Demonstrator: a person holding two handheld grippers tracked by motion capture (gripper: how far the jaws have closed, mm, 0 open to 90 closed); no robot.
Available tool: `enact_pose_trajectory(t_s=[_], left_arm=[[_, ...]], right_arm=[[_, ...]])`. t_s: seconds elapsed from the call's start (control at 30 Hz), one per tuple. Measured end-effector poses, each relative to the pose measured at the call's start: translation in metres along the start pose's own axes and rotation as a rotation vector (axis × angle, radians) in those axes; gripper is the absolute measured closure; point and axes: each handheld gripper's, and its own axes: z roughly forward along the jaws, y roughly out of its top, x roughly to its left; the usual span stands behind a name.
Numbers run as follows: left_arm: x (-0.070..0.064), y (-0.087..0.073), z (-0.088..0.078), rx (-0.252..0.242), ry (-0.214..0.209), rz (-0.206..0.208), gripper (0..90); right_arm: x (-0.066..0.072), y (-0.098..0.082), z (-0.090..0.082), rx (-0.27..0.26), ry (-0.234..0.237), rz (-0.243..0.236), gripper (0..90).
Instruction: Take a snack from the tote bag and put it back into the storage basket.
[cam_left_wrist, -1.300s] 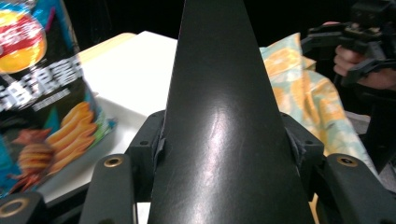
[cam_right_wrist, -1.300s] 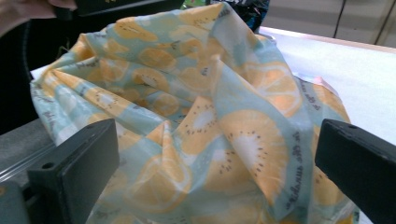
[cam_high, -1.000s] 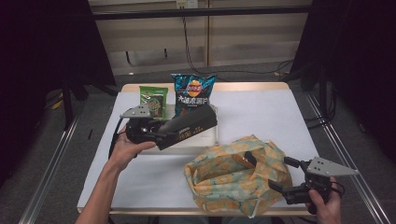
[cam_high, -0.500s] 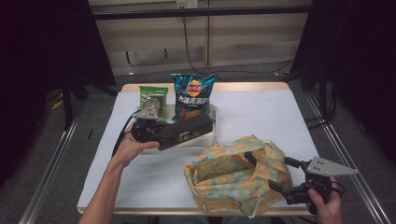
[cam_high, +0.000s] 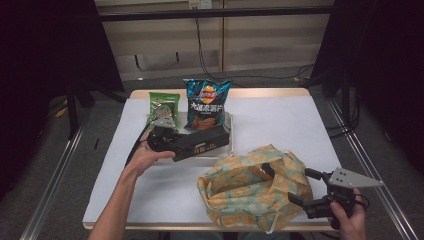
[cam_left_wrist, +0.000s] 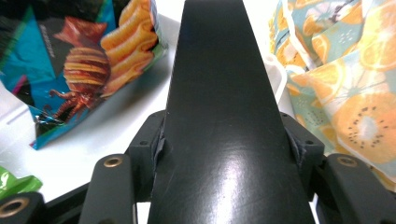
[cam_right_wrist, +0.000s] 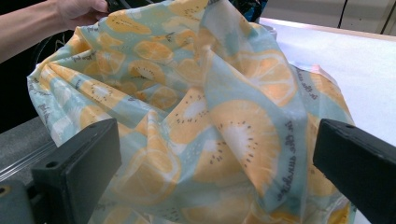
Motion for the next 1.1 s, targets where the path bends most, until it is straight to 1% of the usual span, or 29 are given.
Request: enact_pose_trajectory(t_s=[0.07, 0.1, 0.13, 0.17, 0.2, 0.23, 0.27, 0.33, 0.37, 0.4, 0.47, 0.5, 0.53, 0.57, 0.6, 0.63, 0.67, 0.7, 0.77, 0.8, 0.83, 0.87, 0.9, 0.93, 0.97, 1.0, 1.03, 1.07, 1.1], left_arm=[[0.001, -0.001, 0.003, 0.015, -0.003, 0.007, 43.3], [0.001, -0.001, 0.005, 0.005, -0.001, -0.007, 43.3], [0.002, -0.001, 0.006, 0.0, 0.006, -0.004, 43.3], [0.003, -0.001, 0.006, 0.006, 0.009, -0.002, 43.3], [0.003, -0.001, 0.008, -0.001, 0.001, -0.01, 43.3], [0.005, -0.001, 0.007, 0.009, 0.002, -0.007, 43.3], [0.006, -0.002, 0.008, -0.004, -0.001, -0.015, 43.2], [0.008, -0.002, 0.009, -0.012, -0.002, -0.021, 43.2], [0.009, -0.002, 0.01, -0.005, -0.004, -0.015, 43.2], [0.009, -0.001, 0.011, -0.007, -0.009, -0.018, 43.1], [0.01, 0.002, 0.013, 0.01, -0.003, -0.006, 43.1], [0.01, 0.004, 0.015, 0.019, -0.009, -0.002, 43.1], [0.01, 0.005, 0.017, 0.016, -0.007, -0.009, 43.0], [0.011, 0.008, 0.016, 0.048, 0.006, 0.011, 42.9], [0.013, 0.008, 0.018, 0.053, 0.006, 0.005, 42.9], [0.014, 0.008, 0.018, 0.048, 0.003, -0.005, 42.9], [0.015, 0.008, 0.018, 0.053, 0.005, -0.006, 42.8], [0.016, 0.007, 0.019, 0.041, 0.001, -0.012, 42.7], [0.017, 0.007, 0.019, 0.047, 0.007, -0.013, 42.2], [0.018, 0.006, 0.021, 0.024, 0.0, -0.027, 41.8], [0.02, 0.006, 0.021, 0.045, 0.019, -0.014, 41.0], [0.02, 0.006, 0.022, 0.034, 0.024, -0.031, 39.6], [0.021, 0.007, 0.023, 0.044, 0.033, -0.036, 37.8], [0.022, 0.006, 0.024, 0.037, 0.039, -0.035, 36.5], [0.022, 0.006, 0.025, 0.04, 0.041, -0.04, 34.9], [0.022, 0.005, 0.025, 0.053, 0.041, -0.04, 34.3], [0.022, 0.004, 0.026, 0.052, 0.043, -0.047, 34.5], [0.022, 0.004, 0.026, 0.064, 0.048, -0.046, 34.1], [0.023, 0.003, 0.027, 0.042, 0.039, -0.048, 34.5]], right_arm=[[0.0, 0.0, 0.0, 0.003, 0.002, -0.001, 0.8], [0.0, -0.001, 0.0, 0.006, 0.001, 0.001, 0.8], [0.0, -0.001, 0.0, 0.008, 0.003, 0.0, 0.8], [0.0, -0.001, 0.001, 0.007, 0.003, 0.004, 0.8], [0.0, -0.001, 0.001, 0.008, 0.005, 0.002, 0.8], [0.0, -0.001, 0.001, 0.008, 0.006, 0.001, 0.8], [0.001, -0.001, 0.001, 0.006, 0.005, 0.002, 0.8], [0.0, -0.001, 0.001, 0.008, 0.007, 0.0, 0.7], [0.0, -0.001, 0.001, 0.009, 0.007, 0.001, 0.7], [0.0, -0.001, 0.001, 0.009, 0.006, 0.0, 0.7], [0.0, -0.001, 0.001, 0.009, 0.006, -0.001, 0.7], [0.0, -0.001, 0.001, 0.009, 0.006, 0.0, 0.7], [0.0, -0.001, 0.001, 0.009, 0.006, 0.002, 0.7], [0.0, -0.001, 0.001, 0.009, 0.01, 0.0, 0.7], [0.0, -0.001, 0.001, 0.01, 0.01, 0.0, 0.7], [0.0, -0.001, 0.001, 0.009, 0.007, 0.0, 0.7], [0.0, -0.001, 0.001, 0.01, 0.008, 0.0, 0.7], [0.0, -0.001, 0.001, 0.009, 0.008, 0.0, 0.7], [-0.001, -0.001, 0.001, 0.01, 0.009, 0.004, 0.7], [-0.001, -0.002, 0.001, 0.013, 0.009, 0.006, 0.6], [-0.001, -0.002, 0.001, 0.016, 0.01, 0.007, 0.6], [-0.002, -0.002, 0.002, 0.016, 0.013, 0.004, 0.6], [-0.002, -0.002, 0.002, 0.017, 0.015, 0.003, 0.7], [-0.001, -0.002, 0.002, 0.018, 0.014, 0.003, 0.6], [-0.001, -0.002, 0.002, 0.017, 0.013, 0.004, 0.6], [-0.001, -0.002, 0.001, 0.017, 0.015, 0.003, 0.6], [-0.001, -0.002, 0.002, 0.016, 0.015, 0.005, 0.6], [-0.001, -0.002, 0.002, 0.019, 0.016, 0.004, 0.6], [-0.002, -0.002, 0.002, 0.02, 0.018, 0.008, 0.6]])
